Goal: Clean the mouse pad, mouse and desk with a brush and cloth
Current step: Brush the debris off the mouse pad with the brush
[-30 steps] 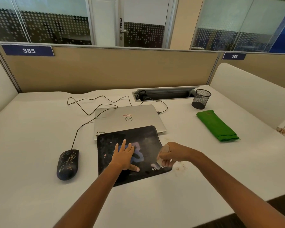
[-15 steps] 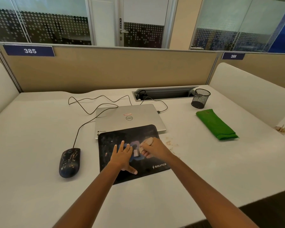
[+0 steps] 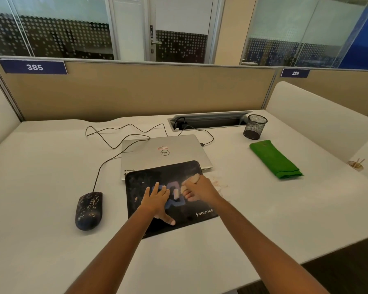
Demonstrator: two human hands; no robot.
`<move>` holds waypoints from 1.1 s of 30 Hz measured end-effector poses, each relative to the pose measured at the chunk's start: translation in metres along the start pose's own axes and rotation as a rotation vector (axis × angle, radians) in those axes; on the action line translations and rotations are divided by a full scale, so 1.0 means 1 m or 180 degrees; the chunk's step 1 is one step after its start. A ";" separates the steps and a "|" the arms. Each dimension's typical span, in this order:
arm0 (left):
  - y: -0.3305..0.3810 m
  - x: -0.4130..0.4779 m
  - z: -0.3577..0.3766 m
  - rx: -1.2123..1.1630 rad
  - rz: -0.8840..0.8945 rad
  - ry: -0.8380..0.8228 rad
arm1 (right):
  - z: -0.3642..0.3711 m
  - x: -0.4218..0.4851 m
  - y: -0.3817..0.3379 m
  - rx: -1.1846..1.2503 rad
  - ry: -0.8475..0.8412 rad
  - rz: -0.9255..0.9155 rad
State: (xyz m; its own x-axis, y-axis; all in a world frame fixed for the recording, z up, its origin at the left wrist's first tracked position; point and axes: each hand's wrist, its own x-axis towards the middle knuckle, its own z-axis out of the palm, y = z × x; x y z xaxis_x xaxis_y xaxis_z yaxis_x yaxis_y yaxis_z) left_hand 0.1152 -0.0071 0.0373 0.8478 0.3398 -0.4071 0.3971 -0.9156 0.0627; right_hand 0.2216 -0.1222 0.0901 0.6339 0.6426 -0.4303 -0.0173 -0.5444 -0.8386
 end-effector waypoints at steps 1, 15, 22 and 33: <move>0.000 0.000 0.000 0.0009 -0.0001 0.0007 | 0.003 0.001 0.000 0.0086 -0.0149 0.0141; 0.002 -0.004 -0.002 0.0097 -0.0025 -0.0011 | -0.057 -0.035 0.023 -0.0564 0.1152 -0.0543; 0.003 -0.006 -0.003 0.0094 -0.0023 0.0022 | -0.006 -0.050 0.011 0.0182 -0.0248 0.0171; 0.003 -0.008 -0.003 0.0053 -0.0063 0.0006 | -0.062 -0.045 0.036 -0.1014 0.1130 -0.0399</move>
State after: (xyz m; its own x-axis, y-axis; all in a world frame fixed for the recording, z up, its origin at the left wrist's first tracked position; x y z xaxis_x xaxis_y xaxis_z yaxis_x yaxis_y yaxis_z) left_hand 0.1104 -0.0119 0.0432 0.8405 0.3584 -0.4063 0.4079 -0.9122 0.0393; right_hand 0.2399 -0.2041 0.1002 0.8413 0.5205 -0.1459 0.2780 -0.6480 -0.7091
